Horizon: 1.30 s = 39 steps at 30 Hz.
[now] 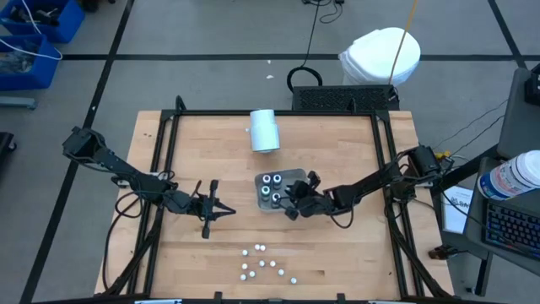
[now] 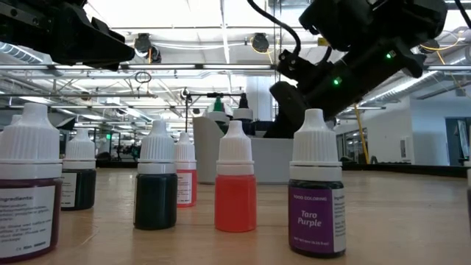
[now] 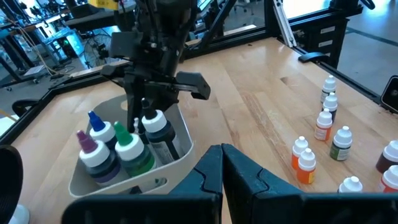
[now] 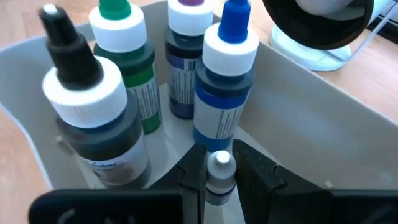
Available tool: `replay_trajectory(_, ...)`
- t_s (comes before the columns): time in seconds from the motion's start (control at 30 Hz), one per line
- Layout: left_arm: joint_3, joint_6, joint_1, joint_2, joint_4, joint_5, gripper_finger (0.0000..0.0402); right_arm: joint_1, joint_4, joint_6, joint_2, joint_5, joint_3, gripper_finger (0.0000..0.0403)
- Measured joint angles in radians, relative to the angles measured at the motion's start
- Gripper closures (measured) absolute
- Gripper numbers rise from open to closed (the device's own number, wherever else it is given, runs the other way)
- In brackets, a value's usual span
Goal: Pick & Place food coloring
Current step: Put the blue food coloring bottle into the gray bin, then put the red food coloring bottle into the gray bin
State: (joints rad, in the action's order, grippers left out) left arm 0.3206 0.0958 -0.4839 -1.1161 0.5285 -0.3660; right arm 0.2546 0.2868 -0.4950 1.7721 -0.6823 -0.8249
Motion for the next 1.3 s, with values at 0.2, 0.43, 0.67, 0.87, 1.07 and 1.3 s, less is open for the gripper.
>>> replay_trajectory(0.2,0.000,0.000,0.000,0.000,0.000,0.000,0.0392,0.000,0.076,0.041,0.000,0.002,0.032,0.0334)
replay_trajectory(0.43,0.000,0.000,0.000,0.000,0.000,0.000,0.0392,0.000,0.106,0.092,0.000,0.031,0.033,0.0318)
replay_trajectory(0.67,0.000,0.005,0.000,0.000,0.006,0.000,0.0392,0.000,0.133,0.159,0.000,0.033,0.033,0.0315)
replay_trajectory(0.87,0.000,-0.017,0.000,0.000,0.007,-0.001,0.0392,0.000,0.157,0.197,0.000,0.070,0.033,0.0301)
replay_trajectory(1.07,0.000,-0.028,0.000,0.000,0.007,-0.001,0.0392,0.000,0.158,0.194,0.000,0.085,0.033,0.0283)
replay_trajectory(1.3,0.000,-0.029,0.000,0.000,0.007,-0.001,0.0392,0.000,0.158,0.194,0.000,0.085,0.033,0.0278)
